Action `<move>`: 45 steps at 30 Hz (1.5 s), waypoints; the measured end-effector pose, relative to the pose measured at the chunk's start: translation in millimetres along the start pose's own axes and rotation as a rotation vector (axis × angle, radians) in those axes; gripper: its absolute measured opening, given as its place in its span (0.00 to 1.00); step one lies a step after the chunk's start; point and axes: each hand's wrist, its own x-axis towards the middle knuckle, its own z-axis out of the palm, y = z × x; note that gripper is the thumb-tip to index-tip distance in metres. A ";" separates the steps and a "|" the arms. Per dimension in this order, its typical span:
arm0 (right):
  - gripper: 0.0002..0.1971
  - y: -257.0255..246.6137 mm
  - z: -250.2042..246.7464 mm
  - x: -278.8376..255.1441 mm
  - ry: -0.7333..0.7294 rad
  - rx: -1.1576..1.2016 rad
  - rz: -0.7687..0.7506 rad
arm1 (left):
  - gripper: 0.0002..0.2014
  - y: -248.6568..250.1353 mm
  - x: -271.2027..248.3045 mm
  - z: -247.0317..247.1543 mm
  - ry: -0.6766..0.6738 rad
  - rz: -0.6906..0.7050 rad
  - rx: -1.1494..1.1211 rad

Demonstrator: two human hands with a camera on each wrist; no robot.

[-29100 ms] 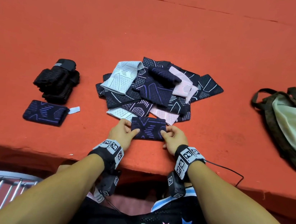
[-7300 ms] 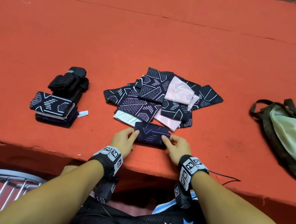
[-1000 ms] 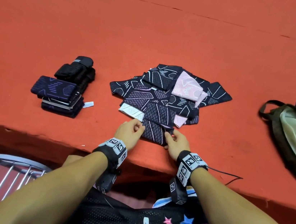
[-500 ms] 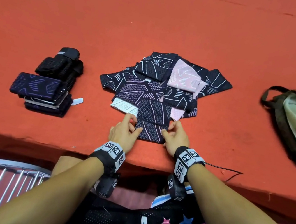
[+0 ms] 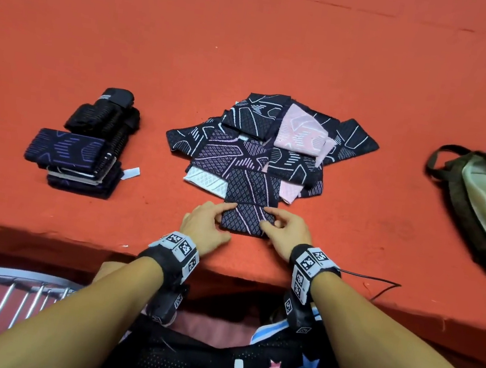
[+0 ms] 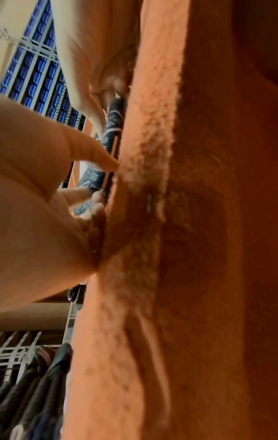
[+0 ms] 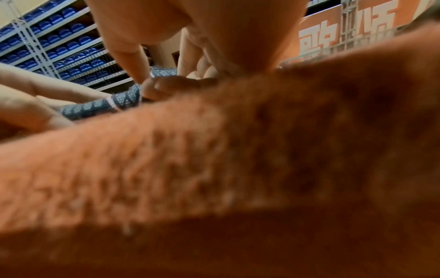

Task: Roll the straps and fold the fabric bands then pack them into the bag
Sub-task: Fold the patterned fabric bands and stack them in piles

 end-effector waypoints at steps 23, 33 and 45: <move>0.13 -0.6 -5.1 -11.5 0.029 -0.163 -0.138 | 0.04 0.8 -5.5 9.1 0.159 -0.066 -0.250; 0.09 2.2 1.3 2.3 0.100 -0.122 -0.041 | 0.08 7.3 6.4 8.7 0.180 -0.189 -0.204; 0.15 -2.2 6.4 18.6 0.055 -0.053 0.164 | 0.09 27.2 11.2 6.5 0.238 -0.386 -0.204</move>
